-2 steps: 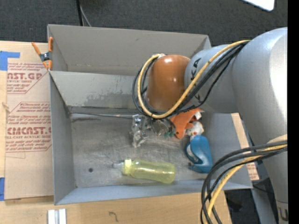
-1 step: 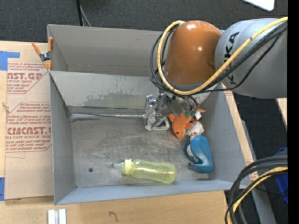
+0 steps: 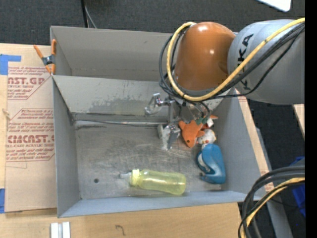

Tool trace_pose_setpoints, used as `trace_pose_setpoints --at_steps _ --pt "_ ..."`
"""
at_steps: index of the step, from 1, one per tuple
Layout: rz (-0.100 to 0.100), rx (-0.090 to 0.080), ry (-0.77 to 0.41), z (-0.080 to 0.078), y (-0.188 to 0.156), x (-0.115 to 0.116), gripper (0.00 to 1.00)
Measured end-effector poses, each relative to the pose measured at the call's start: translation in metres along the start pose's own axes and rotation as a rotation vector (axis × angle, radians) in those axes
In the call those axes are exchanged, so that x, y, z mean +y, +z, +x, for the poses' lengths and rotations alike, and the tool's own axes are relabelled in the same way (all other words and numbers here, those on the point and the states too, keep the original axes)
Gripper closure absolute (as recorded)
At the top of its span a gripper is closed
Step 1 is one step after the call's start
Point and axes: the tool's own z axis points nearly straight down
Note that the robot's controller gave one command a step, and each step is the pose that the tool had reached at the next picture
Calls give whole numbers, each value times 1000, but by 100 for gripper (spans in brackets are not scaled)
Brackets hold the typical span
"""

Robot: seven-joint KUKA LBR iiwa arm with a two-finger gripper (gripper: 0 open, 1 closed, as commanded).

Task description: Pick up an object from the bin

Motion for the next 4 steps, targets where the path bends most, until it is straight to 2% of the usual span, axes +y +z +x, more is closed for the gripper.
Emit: trace_pose_setpoints --at_steps 1,2,3,4 --pt "0 0 0 0 0 0 0" --pt "2 -6 -60 10 33 3 0" --pt "1 0 -233 54 82 30 0" --pt "13 28 -32 62 100 32 100"
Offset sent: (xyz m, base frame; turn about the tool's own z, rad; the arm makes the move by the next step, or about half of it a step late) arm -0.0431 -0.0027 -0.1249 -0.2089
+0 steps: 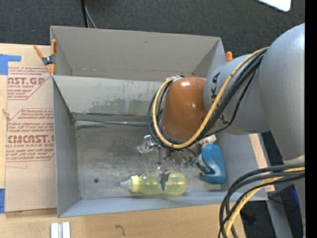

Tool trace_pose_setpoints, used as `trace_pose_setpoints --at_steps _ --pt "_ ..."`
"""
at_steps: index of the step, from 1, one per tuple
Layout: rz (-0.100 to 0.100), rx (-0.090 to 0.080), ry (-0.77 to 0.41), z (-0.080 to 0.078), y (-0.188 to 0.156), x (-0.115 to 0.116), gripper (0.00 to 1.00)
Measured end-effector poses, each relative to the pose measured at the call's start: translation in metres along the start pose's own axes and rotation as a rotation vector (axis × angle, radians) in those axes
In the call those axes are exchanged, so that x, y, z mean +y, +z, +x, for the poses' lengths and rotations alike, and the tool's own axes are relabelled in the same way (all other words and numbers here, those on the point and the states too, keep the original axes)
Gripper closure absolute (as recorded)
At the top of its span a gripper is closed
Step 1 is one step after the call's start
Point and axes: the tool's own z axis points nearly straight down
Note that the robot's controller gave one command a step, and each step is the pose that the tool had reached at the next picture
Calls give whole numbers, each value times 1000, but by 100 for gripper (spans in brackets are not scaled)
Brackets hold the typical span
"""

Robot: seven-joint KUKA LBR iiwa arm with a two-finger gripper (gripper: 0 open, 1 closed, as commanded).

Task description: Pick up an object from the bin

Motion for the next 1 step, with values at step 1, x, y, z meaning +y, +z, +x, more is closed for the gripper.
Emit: trace_pose_setpoints --at_steps 1 --pt "-1 -2 1 0 0 0 0"
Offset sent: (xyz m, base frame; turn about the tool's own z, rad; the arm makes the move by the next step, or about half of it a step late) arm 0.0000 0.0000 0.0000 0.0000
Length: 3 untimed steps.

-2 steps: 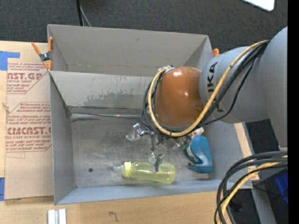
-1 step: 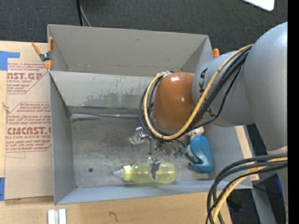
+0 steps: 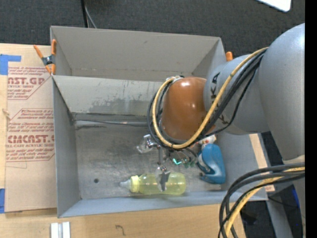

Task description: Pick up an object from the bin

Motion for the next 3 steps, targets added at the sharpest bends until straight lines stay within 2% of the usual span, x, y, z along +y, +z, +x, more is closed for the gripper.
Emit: trace_pose_setpoints --at_steps 1,2,3 --pt "0 0 0 0 0 0 0" --pt "-2 -6 1 3 -4 0 100" --pt "-4 -6 1 4 -3 1 0"
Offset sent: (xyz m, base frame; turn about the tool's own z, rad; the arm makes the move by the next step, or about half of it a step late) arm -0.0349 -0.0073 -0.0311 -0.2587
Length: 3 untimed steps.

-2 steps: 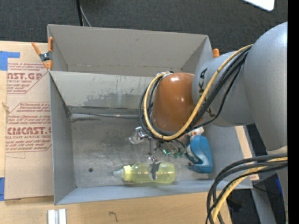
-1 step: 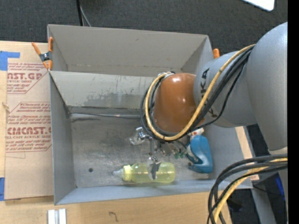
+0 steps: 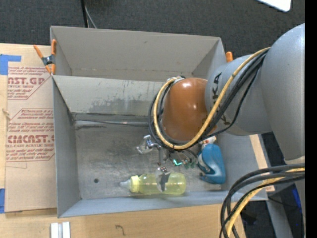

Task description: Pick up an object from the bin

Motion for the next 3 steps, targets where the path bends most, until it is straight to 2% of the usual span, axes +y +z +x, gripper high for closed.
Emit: trace_pose_setpoints --at_steps 1,2,3 --pt "-4 5 0 1 1 2 100" --pt "-7 -14 1 1 7 5 0" --pt "-8 -17 0 1 11 5 100"
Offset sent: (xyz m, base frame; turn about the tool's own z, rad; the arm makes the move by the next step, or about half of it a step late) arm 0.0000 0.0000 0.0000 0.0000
